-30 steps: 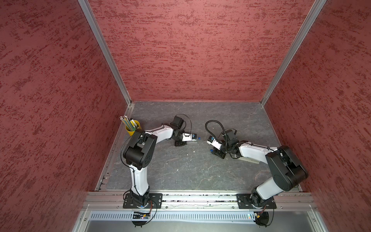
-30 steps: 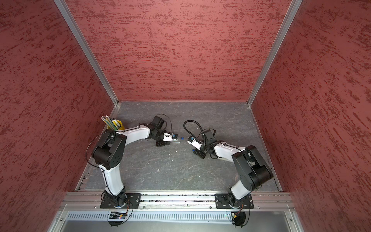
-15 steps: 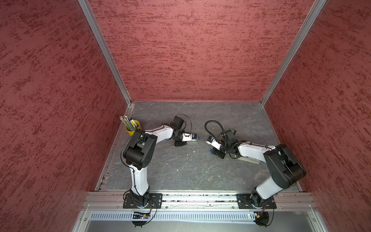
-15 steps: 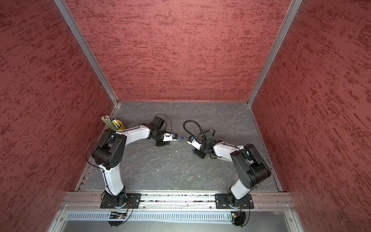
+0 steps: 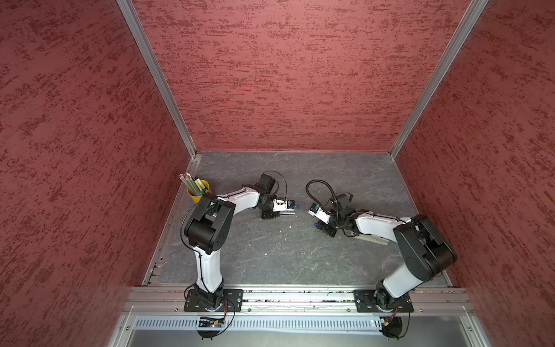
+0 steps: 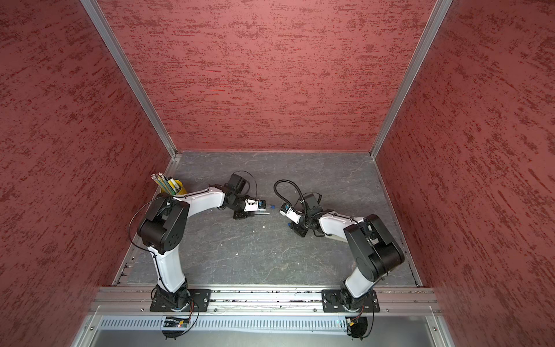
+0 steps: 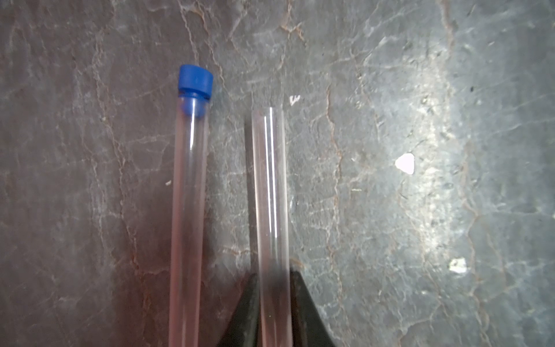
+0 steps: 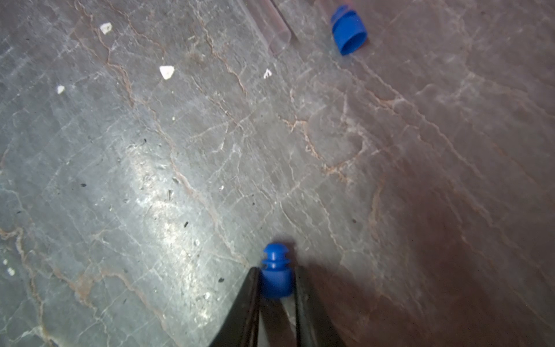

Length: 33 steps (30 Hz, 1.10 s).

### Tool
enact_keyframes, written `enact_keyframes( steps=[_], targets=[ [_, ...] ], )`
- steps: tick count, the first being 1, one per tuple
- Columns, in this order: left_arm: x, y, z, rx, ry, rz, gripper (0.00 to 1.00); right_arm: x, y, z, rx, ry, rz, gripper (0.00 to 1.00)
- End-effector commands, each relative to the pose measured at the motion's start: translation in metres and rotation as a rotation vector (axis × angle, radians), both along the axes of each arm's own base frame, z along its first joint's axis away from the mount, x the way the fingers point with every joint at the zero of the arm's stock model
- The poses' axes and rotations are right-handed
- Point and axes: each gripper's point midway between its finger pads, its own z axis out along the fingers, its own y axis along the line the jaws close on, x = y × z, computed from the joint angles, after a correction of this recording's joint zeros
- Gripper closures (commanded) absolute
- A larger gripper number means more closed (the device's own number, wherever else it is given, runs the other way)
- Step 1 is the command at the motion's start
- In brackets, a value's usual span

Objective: Insert stoppers into test tubes
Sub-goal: Pick up the stopper from the center of the board.

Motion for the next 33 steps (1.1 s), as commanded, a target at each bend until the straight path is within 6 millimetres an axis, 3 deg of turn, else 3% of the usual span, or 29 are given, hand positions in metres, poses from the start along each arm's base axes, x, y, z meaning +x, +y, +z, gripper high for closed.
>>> enact_keyframes(
  steps=[1,33],
  targets=[
    [-0.001,-0.002,-0.001,0.006,0.004,-0.024,0.80,0.008,0.005,0.008,0.007,-0.038,0.011,0.78],
    [-0.007,-0.004,0.017,-0.049,-0.106,-0.084,0.80,0.009,0.015,0.028,0.062,-0.079,0.050,0.81]
  ],
)
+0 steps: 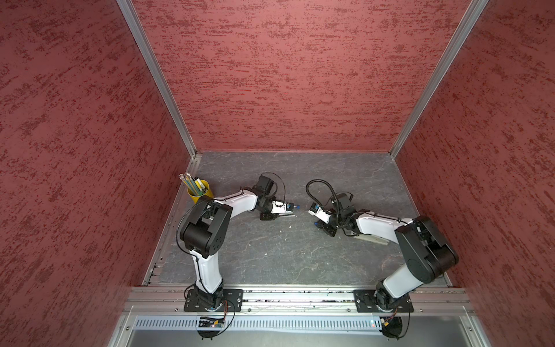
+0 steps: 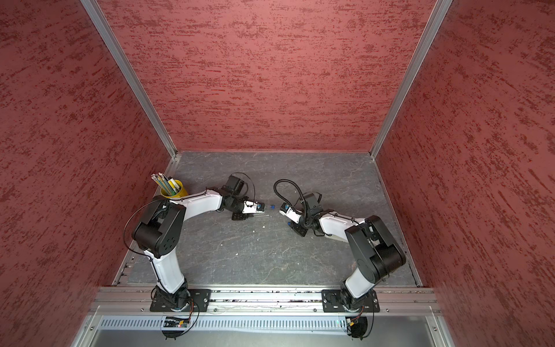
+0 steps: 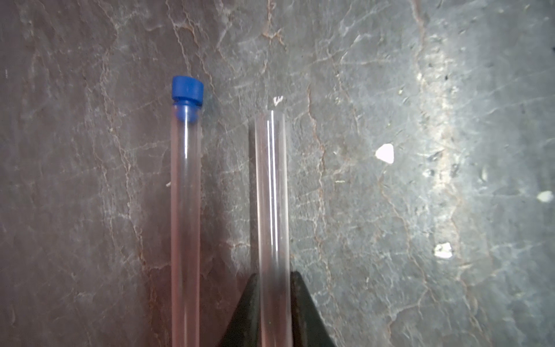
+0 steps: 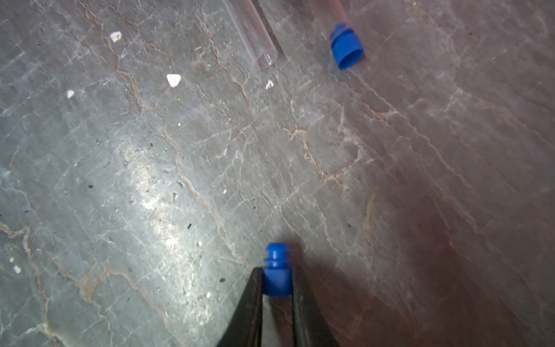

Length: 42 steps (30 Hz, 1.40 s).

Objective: Insert stoppers into test tubes
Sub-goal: Pick up the stopper from the center of the board.

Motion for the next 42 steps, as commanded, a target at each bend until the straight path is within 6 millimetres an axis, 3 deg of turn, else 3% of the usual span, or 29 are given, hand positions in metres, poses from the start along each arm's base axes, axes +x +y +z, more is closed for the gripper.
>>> enact_keyframes(
  steps=[1,42],
  targets=[
    [-0.001,-0.006,0.011,-0.037,-0.048,-0.036,0.80,0.009,0.014,0.023,0.059,-0.058,0.033,0.81],
    [-0.013,-0.015,0.021,-0.104,-0.110,-0.084,0.83,0.014,0.034,0.037,0.110,-0.066,0.086,0.82]
  ],
)
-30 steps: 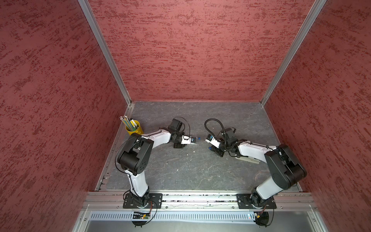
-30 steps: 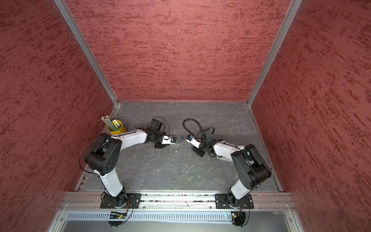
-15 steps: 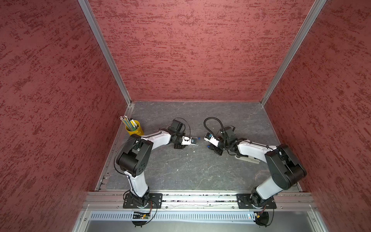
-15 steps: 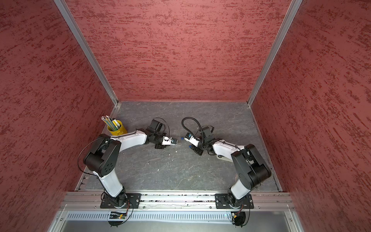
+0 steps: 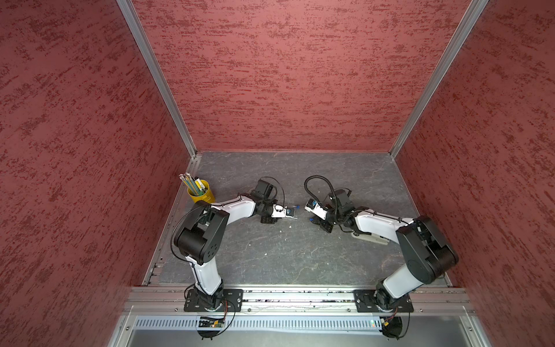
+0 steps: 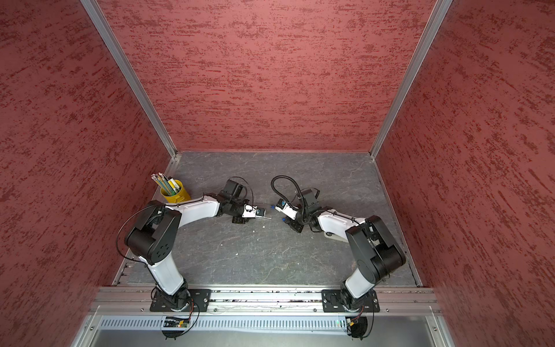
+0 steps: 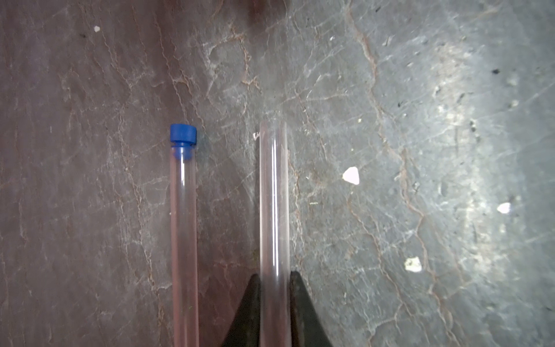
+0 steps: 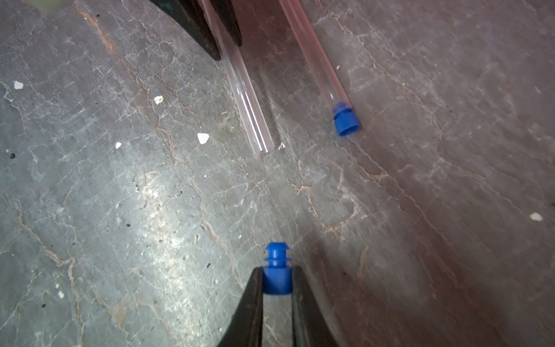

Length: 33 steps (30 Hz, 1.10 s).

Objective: Insert stoppers into test tubes
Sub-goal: Pick up the stopper from the center of the board, then insert the stopper into the test tube.

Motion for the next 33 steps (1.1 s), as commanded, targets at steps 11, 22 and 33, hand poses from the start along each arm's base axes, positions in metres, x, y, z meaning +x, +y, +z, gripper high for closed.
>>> enact_keyframes(
  steps=[11,22,33],
  targets=[
    [-0.006,-0.008,0.035,-0.094,-0.073,-0.016,0.83,0.008,0.018,0.023,0.050,-0.057,0.073,0.82],
    [-0.018,-0.012,0.054,-0.151,-0.111,-0.030,0.82,0.000,0.024,0.044,0.119,-0.072,0.098,0.82],
    [-0.021,-0.015,0.063,-0.171,-0.138,-0.049,0.82,-0.008,0.030,0.055,0.137,-0.088,0.124,0.82]
  ],
)
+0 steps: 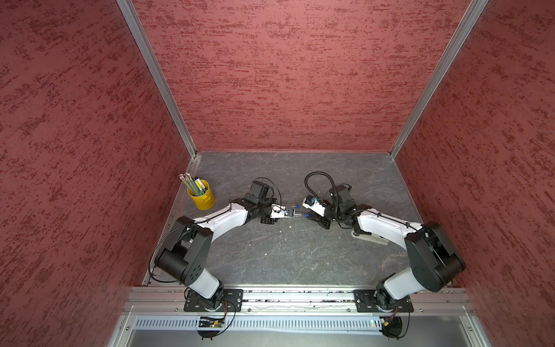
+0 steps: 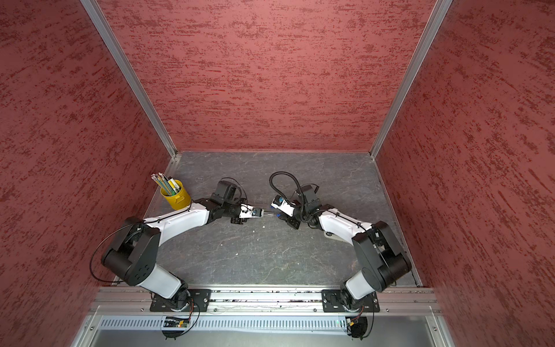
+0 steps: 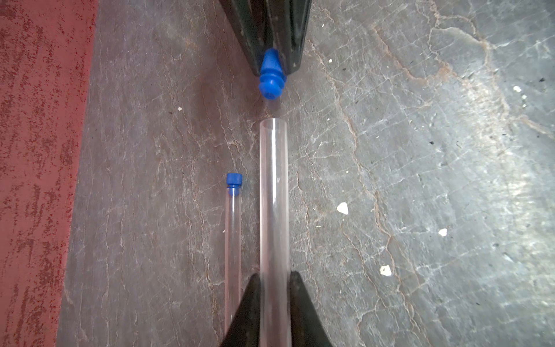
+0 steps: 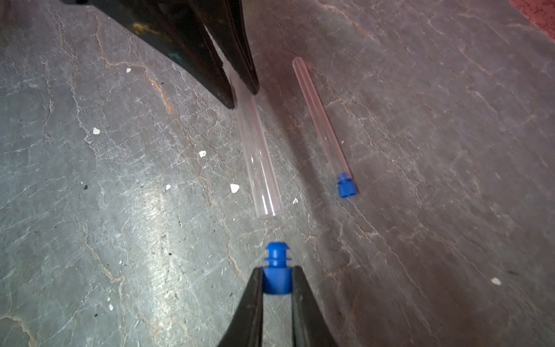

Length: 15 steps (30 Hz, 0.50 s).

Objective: Insert stoppers into test tubes
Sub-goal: Insert the stopper into the test tube.

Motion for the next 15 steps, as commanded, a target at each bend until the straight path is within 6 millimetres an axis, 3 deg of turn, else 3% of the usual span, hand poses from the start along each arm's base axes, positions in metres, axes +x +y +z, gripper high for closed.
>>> enact_keyframes(
  steps=[1,15],
  targets=[
    [-0.0048,-0.0046,0.0075,-0.031,-0.009,-0.018,0.82,-0.0046,0.0068,0.0119,0.033,-0.012,0.027,0.82],
    [-0.0095,-0.0073,0.0084,-0.025,-0.026,-0.054,0.82,-0.0083,0.0125,0.0120,0.032,-0.007,0.045,0.82]
  ],
)
